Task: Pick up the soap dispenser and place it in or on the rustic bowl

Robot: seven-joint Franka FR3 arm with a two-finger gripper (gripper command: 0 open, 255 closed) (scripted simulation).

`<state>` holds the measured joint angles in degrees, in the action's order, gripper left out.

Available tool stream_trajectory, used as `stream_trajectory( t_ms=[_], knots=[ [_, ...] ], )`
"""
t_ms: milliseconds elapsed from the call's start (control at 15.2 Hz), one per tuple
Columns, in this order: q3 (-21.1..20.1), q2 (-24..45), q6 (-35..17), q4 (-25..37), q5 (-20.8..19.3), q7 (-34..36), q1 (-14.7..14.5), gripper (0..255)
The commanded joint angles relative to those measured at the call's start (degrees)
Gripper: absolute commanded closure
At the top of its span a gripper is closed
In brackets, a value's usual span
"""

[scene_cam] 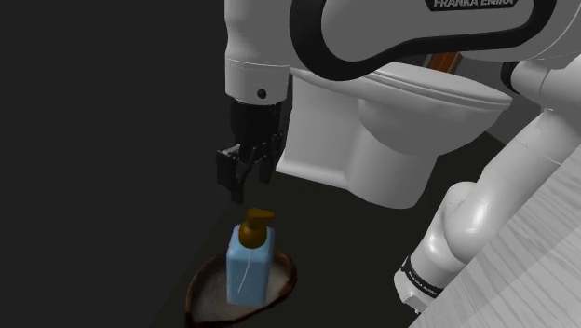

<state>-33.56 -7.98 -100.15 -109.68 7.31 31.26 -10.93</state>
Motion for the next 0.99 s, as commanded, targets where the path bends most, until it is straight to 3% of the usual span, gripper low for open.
stream_trajectory(
  t_ms=[0,198,462,924],
  knots=[
    [0.0,0.0,0.0,0.0,0.0,0.0,0.0,0],
    [0.0,0.0,0.0,0.0,0.0,0.0,0.0,0],
    [0.2,1.0,7.3,8.2,-0.7,0.6,0.3,0],
    [0.2,1.0,7.3,8.2,-0.7,0.6,0.3,0]
  ],
)
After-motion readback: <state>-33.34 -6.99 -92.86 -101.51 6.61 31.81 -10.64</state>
